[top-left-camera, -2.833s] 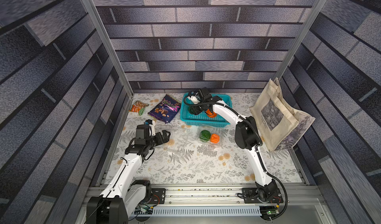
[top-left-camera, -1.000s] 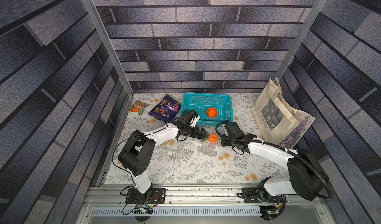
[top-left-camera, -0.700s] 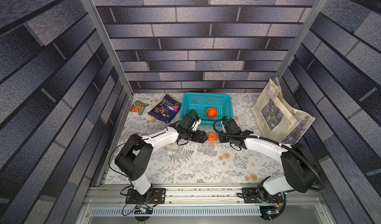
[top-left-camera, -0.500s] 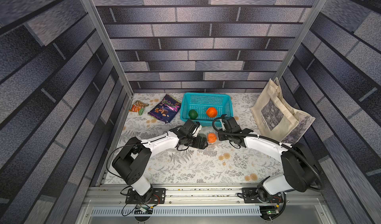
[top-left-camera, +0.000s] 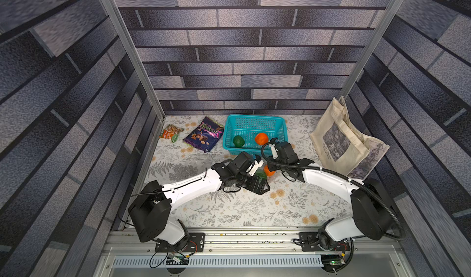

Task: Take oranges out of containers
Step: Adjust the packing box at the center of the board.

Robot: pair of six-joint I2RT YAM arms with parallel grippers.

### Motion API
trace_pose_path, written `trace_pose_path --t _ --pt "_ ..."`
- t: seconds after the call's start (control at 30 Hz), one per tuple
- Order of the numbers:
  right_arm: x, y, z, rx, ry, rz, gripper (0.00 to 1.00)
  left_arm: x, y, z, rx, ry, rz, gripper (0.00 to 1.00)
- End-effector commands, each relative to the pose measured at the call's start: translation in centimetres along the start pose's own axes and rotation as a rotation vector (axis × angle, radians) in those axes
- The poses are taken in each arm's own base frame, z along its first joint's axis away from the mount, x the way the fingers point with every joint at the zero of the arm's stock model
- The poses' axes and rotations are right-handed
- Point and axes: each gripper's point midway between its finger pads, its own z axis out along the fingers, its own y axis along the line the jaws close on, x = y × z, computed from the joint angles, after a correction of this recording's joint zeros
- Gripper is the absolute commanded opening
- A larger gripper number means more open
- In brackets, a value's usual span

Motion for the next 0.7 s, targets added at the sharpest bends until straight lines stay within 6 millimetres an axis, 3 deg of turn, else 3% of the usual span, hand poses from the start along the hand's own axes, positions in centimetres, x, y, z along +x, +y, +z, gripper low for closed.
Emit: trace_pose_path --t 0.0,0.13,0.23,0.33,0.4,0.67 --pt "-0.3 -1.2 -2.9 0.052 -0.064 -0.003 0.19 -2.5 1.0 -2.8 -0.085 -0.070 0.049 1.00" --pt "1.0 -4.0 -5.1 0.163 -0.137 0.067 0.11 -5.7 5.4 -3.4 -0.258 -0.108 0.117 1.00" --pt "3.0 -4.7 -4.8 0.184 -0.091 0.106 0.10 -7.6 8.0 -2.3 -0.331 -0.082 0.158 1.00" --pt "4.6 -4.9 -4.3 0.188 -0.051 0.155 0.09 -8.3 10.1 -0.6 -0.378 -0.016 0.183 1.00" --pt "5.5 -5.1 -4.1 0.193 -0.035 0.179 0.09 -8.3 10.9 0.5 -0.385 0.014 0.187 1.00" --pt "7.4 -5.2 -2.7 0.200 0.047 0.193 0.08 -8.3 10.1 2.6 -0.307 0.004 0.151 1.00"
